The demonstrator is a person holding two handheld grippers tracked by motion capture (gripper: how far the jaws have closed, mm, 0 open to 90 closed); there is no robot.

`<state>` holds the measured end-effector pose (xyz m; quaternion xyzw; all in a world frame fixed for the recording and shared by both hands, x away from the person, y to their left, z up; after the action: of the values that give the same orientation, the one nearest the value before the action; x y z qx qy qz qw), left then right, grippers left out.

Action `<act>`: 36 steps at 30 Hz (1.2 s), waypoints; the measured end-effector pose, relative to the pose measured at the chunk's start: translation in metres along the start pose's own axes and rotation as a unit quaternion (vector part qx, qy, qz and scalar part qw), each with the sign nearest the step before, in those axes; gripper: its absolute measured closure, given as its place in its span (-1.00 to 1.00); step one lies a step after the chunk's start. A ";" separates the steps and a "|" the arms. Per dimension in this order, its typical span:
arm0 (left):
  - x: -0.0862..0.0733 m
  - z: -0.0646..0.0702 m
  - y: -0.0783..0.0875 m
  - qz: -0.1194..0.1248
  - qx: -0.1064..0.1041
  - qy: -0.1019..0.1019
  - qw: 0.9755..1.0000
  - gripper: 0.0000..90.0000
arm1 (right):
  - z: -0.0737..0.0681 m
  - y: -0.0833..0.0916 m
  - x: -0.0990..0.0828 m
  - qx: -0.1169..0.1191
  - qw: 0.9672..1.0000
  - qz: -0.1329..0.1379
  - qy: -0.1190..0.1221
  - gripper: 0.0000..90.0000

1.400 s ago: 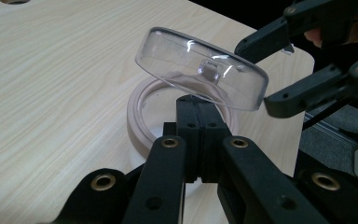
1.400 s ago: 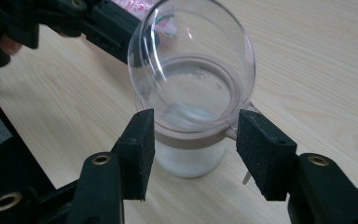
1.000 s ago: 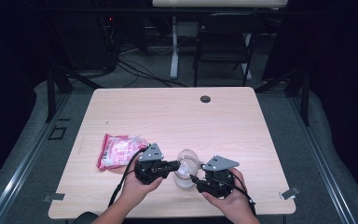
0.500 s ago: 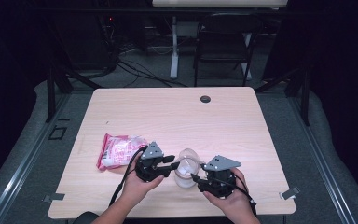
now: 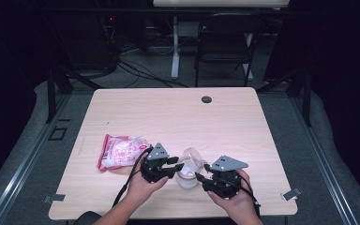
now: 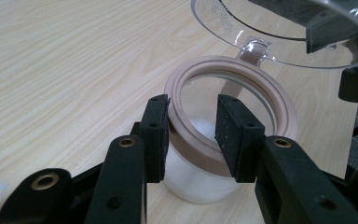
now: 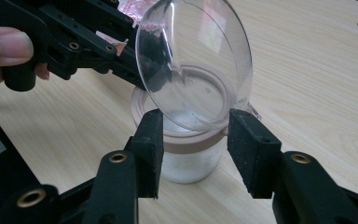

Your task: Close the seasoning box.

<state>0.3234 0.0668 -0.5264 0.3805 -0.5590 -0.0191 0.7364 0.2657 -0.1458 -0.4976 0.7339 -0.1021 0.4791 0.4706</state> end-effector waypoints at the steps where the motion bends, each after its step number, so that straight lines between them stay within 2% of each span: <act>1: 0.000 0.000 0.000 0.000 0.000 0.000 1.000 0.43 | 0.001 0.001 0.000 -0.004 1.000 0.001 0.000 0.26; 6: 0.000 0.000 0.000 0.003 -0.001 0.001 1.000 0.44 | 0.005 0.004 0.000 -0.010 1.000 0.004 -0.004 0.28; 14: -0.001 0.000 0.000 0.002 0.001 -0.001 1.000 0.43 | 0.020 0.009 -0.002 -0.025 0.999 0.013 -0.032 0.35; 20: -0.001 0.001 -0.003 0.004 0.002 0.002 1.000 0.37 | 0.022 0.003 -0.004 -0.018 0.999 0.009 -0.049 0.29; 24: -0.002 0.001 -0.005 0.008 0.019 -0.007 1.000 0.13 | 0.024 -0.001 -0.005 -0.021 0.998 0.009 -0.058 0.22; 27: -0.002 0.001 -0.002 0.017 0.020 -0.006 1.000 0.09 | 0.026 -0.007 -0.008 -0.015 0.998 0.009 -0.068 0.23; 32: -0.004 -0.003 0.008 0.025 0.032 -0.002 0.999 0.08 | 0.027 -0.012 -0.006 -0.002 0.998 0.006 -0.068 0.39; 36: -0.007 -0.008 0.017 0.028 0.043 0.007 0.999 0.08 | 0.031 -0.016 -0.004 -0.010 0.997 0.011 -0.070 0.49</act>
<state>0.3208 0.0864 -0.5233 0.3962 -0.5648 0.0280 0.7233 0.2916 -0.1633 -0.5134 0.7600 -0.1475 0.4302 0.4643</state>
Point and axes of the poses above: each handheld gripper's, and its own axes: y roughly backward along the jaws, x roughly out of its top, z roughly to its right, the point moved 2 cm from there along -y, roughly forward along the jaws, and after that the axes turned 4 degrees about -y, right-handed, at the moved point
